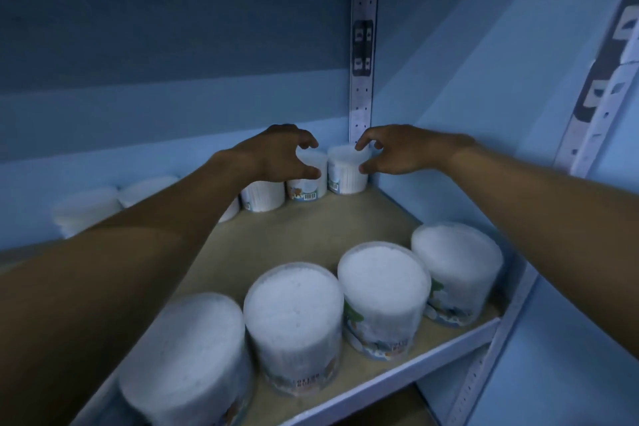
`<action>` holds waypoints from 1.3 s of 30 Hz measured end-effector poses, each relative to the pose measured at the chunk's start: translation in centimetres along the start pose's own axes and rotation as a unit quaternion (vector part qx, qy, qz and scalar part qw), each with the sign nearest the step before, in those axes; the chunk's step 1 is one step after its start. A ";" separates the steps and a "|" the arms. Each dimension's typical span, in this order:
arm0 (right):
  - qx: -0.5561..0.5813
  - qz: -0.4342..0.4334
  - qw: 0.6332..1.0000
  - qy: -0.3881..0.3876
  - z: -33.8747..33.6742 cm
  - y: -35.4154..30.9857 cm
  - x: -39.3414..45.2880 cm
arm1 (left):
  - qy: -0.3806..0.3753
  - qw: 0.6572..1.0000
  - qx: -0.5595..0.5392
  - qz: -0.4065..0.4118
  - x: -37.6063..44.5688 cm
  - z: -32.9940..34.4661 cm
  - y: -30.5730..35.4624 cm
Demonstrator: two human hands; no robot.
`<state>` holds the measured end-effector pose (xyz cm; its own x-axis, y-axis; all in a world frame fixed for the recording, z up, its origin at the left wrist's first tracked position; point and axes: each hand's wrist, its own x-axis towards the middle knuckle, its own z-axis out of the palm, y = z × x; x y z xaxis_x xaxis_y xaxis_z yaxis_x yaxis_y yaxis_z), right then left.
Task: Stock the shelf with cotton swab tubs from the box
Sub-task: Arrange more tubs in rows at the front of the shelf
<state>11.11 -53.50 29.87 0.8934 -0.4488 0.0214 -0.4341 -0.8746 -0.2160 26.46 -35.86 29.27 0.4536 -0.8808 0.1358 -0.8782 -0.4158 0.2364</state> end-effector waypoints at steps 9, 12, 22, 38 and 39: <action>-0.055 0.001 0.998 -0.030 0.1 0.2 6.8 | -0.043 0.997 0.059 -0.007 5.7 0.5 -1.2; -0.093 -0.002 0.995 -0.046 0.7 0.0 8.4 | -0.069 0.994 0.083 -0.008 6.7 1.1 -1.3; -0.136 -0.007 0.990 -0.046 2.0 -0.7 10.1 | -0.096 0.986 0.136 -0.009 8.3 2.2 -2.3; -0.070 0.017 0.997 -0.033 1.8 -1.3 10.0 | -0.069 0.987 0.141 -0.009 10.4 3.0 -3.6; -0.066 0.022 0.997 -0.034 1.8 -1.3 9.9 | -0.070 0.988 0.139 -0.009 10.4 3.0 -3.5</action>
<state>20.74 -56.47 28.63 0.8772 -0.4772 -0.0530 -0.4801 -0.8731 -0.0847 33.84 -44.21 26.98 0.4621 -0.8868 -0.0046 -0.8863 -0.4616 -0.0387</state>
